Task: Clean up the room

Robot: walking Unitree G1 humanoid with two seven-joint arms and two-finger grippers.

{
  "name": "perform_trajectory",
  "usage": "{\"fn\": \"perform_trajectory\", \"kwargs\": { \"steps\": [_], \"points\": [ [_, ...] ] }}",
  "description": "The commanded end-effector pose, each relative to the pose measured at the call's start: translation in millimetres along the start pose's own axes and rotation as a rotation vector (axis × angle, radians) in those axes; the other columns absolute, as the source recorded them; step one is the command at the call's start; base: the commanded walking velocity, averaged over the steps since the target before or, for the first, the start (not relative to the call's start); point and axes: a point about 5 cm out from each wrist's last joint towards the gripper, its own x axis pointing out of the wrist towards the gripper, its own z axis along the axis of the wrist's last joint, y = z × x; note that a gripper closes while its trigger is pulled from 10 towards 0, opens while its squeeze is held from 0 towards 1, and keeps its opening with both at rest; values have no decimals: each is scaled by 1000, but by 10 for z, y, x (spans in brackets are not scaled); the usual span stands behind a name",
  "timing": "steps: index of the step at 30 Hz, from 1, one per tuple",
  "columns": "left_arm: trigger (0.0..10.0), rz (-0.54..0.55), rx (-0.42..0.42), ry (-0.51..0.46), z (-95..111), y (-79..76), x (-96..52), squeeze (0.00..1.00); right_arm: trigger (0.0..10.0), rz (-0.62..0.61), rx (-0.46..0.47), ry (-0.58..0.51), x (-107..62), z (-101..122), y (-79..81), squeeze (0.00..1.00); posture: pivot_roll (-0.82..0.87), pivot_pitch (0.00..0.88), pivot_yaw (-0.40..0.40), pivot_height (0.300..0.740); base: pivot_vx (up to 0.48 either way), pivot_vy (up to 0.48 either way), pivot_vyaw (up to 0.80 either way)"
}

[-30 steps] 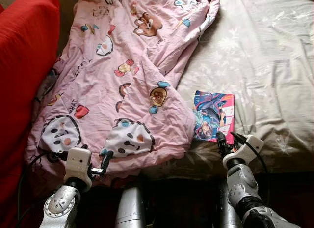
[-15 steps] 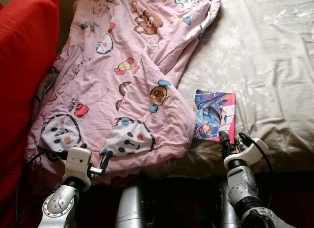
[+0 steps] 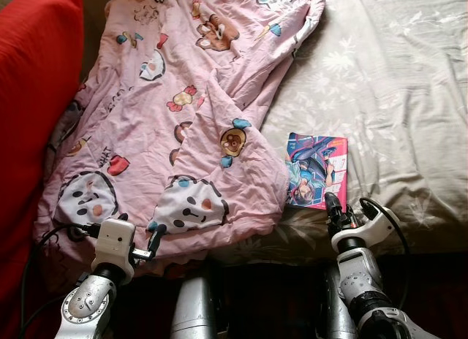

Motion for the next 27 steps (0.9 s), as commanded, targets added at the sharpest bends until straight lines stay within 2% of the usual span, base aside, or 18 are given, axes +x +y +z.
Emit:
{"fn": "perform_trajectory", "kwargs": {
  "steps": [1,20,27],
  "points": [
    [10000,10,25,33,-50,52,-47,0,0,-9,55,106,-86,-289,24,0,210,260,213,566,0,0,0],
    [10000,6,35,37,-75,53,-43,0,0,-25,57,109,-108,-295,-18,0,212,253,211,566,0,0,0],
    [10000,3,36,31,-71,15,51,0,0,-28,51,105,-105,-269,-34,0,187,226,201,566,0,0,0]
  ]
}}
